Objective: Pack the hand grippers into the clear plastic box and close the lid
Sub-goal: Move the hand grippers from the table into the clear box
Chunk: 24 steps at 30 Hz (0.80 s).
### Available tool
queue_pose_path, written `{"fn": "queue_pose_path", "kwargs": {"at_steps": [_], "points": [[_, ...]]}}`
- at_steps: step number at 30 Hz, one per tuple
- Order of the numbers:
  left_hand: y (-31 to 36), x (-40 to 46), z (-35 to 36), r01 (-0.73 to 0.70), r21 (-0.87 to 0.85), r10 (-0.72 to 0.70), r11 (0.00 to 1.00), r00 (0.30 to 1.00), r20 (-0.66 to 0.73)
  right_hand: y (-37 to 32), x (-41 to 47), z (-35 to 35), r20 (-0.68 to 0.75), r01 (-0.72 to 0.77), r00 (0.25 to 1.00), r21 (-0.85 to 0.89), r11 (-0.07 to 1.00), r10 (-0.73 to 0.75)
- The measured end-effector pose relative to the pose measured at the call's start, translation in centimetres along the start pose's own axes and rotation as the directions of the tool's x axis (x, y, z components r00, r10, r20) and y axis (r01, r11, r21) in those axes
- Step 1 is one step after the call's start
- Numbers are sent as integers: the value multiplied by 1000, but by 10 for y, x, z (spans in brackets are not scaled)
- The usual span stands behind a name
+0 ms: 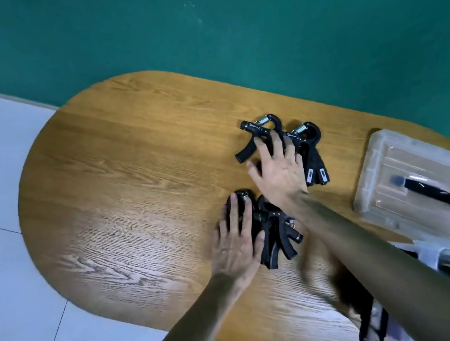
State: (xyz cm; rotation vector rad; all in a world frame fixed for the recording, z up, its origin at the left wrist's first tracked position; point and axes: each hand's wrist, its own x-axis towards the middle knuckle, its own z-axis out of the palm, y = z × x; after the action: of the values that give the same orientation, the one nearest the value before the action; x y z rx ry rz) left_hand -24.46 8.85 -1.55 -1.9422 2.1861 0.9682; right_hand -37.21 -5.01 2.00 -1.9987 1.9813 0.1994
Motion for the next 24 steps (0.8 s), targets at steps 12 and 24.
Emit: {"fn": "queue_pose_path", "kwargs": {"at_steps": [12,24], "points": [[0,9,-7,-16,-103,8,995,997,-74,-13,59,18,64,-122,991,37,992,119],[-15,17,-24,41,-1,-41,999,998,41,-11,59,22,58,141,988,64,988,-145]]}}
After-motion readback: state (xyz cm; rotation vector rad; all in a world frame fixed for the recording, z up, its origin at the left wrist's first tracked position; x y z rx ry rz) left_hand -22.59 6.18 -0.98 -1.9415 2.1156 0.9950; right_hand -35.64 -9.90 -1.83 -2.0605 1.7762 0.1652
